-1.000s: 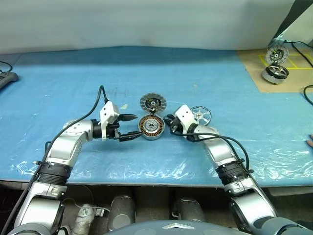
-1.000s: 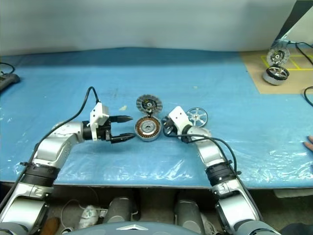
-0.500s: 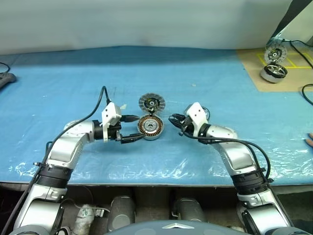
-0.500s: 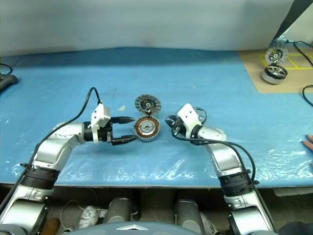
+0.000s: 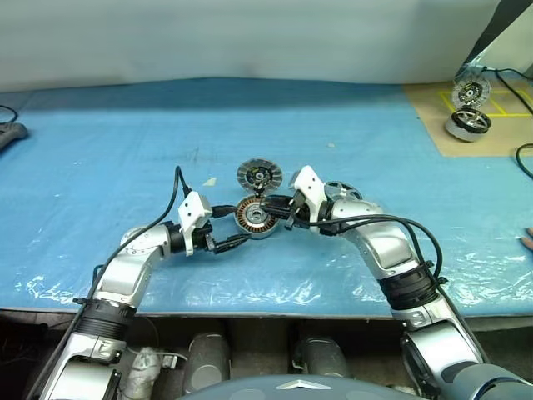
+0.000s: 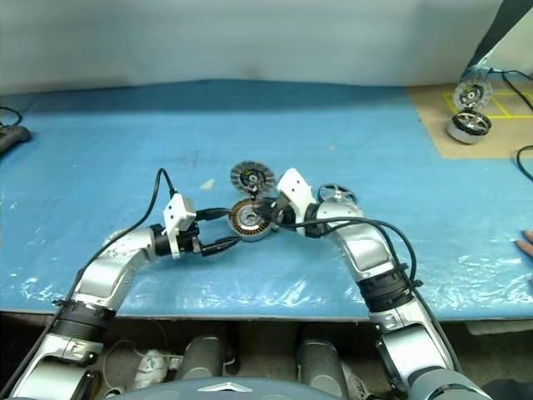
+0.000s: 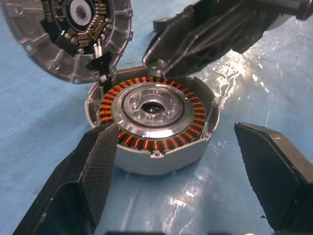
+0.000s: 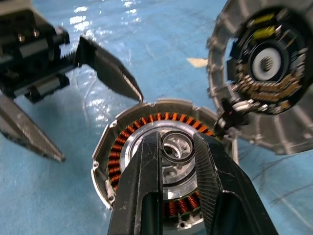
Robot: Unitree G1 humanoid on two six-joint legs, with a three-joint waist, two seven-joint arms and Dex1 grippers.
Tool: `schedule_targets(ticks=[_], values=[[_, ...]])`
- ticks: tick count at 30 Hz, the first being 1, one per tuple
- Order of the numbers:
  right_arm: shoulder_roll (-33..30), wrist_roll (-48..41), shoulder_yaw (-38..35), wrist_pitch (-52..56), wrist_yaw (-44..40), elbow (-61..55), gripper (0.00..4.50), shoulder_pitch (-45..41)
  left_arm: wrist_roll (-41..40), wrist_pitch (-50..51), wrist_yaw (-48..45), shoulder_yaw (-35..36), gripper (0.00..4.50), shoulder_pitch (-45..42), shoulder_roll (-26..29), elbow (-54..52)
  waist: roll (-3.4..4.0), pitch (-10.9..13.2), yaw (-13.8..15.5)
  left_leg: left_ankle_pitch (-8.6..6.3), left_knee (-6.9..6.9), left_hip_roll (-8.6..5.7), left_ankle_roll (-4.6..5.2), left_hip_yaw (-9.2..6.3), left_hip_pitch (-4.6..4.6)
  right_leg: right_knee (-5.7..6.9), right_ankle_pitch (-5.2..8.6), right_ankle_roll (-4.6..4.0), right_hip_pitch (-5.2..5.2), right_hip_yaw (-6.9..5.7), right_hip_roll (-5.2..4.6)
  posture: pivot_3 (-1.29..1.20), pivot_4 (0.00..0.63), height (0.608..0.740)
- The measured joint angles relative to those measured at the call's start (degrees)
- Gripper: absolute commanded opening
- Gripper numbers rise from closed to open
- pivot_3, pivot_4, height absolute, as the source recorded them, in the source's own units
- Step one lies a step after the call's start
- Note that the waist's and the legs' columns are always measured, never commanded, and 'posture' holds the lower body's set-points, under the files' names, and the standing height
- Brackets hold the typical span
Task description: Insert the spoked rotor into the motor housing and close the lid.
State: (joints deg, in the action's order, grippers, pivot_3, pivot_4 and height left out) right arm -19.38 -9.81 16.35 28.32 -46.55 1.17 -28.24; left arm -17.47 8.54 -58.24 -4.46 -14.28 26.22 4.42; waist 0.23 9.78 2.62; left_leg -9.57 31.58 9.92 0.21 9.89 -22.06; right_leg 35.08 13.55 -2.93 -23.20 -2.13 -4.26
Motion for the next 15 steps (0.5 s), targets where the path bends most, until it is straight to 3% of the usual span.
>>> schedule_targets(ticks=[15], values=[[1.75, 2.51, 2.57, -4.29, -1.77, 6.08, 0.55, -2.58, -5.0, 9.46, 3.51, 2.94, 4.03, 4.1, 4.64, -13.74, -0.02, 0.01, -0.15, -0.01, 0.06, 0.01, -0.02, 0.0, 0.08, 0.12, 0.0, 0.0, 0.01, 0.03, 0.0, 0.0, 0.15, 0.74]])
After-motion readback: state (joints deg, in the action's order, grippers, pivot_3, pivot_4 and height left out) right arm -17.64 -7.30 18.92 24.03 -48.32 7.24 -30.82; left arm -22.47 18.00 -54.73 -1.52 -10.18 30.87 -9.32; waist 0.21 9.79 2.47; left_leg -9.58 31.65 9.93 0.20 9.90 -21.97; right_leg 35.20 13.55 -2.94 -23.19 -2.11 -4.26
